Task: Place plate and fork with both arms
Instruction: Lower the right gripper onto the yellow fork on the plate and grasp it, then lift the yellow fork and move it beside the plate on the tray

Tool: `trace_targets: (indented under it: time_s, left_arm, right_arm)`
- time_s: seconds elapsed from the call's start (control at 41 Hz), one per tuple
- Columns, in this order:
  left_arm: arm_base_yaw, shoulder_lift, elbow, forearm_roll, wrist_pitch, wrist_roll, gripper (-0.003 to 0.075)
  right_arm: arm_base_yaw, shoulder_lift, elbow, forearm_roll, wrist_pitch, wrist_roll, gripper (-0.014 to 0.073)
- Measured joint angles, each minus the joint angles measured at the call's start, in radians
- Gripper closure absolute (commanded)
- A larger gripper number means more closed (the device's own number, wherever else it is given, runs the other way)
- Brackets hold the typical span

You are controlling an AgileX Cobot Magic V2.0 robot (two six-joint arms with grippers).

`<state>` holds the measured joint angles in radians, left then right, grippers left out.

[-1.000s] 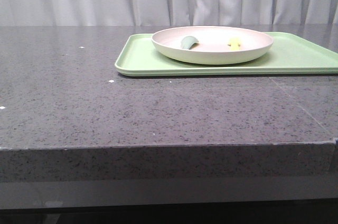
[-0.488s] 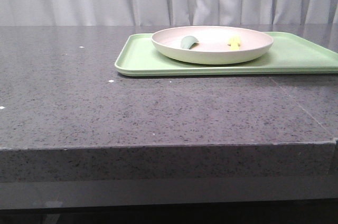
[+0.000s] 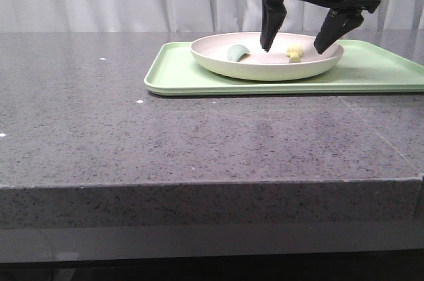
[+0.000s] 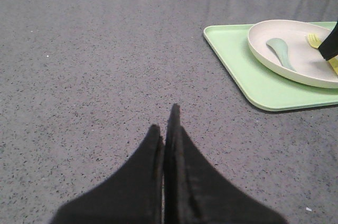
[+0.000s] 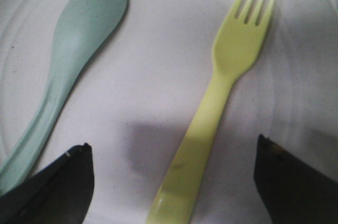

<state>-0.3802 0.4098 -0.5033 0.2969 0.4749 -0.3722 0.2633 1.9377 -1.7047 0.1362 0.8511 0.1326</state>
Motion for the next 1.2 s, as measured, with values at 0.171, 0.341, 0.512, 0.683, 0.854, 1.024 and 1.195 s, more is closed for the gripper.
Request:
trace_targets:
  time_s: [0.171, 0.341, 0.512, 0.683, 0.854, 1.024, 1.195]
  left_arm:
    - [0.000, 0.000, 0.000, 0.000, 0.000, 0.000, 0.0738]
    - [0.000, 0.000, 0.000, 0.000, 0.000, 0.000, 0.0738]
    - [0.000, 0.000, 0.000, 0.000, 0.000, 0.000, 0.0738]
    - [0.000, 0.000, 0.000, 0.000, 0.000, 0.000, 0.0738]
    - [0.000, 0.000, 0.000, 0.000, 0.000, 0.000, 0.0738]
    - [0.000, 0.000, 0.000, 0.000, 0.000, 0.000, 0.0738]
    - [0.000, 0.000, 0.000, 0.000, 0.000, 0.000, 0.0738]
  right_arm:
    - [0.000, 0.032, -0.012, -0.015, 0.001, 0.011, -0.0039]
    - [0.000, 0.046, -0.012, -0.017, -0.007, 0.014, -0.0039]
    - [0.000, 0.048, -0.012, -0.020, -0.009, 0.014, -0.0039]
    - [0.000, 0.048, -0.012, -0.022, -0.011, 0.014, -0.0039]
    - [0.000, 0.049, -0.012, -0.024, -0.011, 0.014, -0.0039]
    - [0.000, 0.053, -0.015, -0.024, -0.007, 0.014, -0.0036]
    - [0.000, 0.053, -0.015, -0.030, -0.001, 0.014, 0.0160]
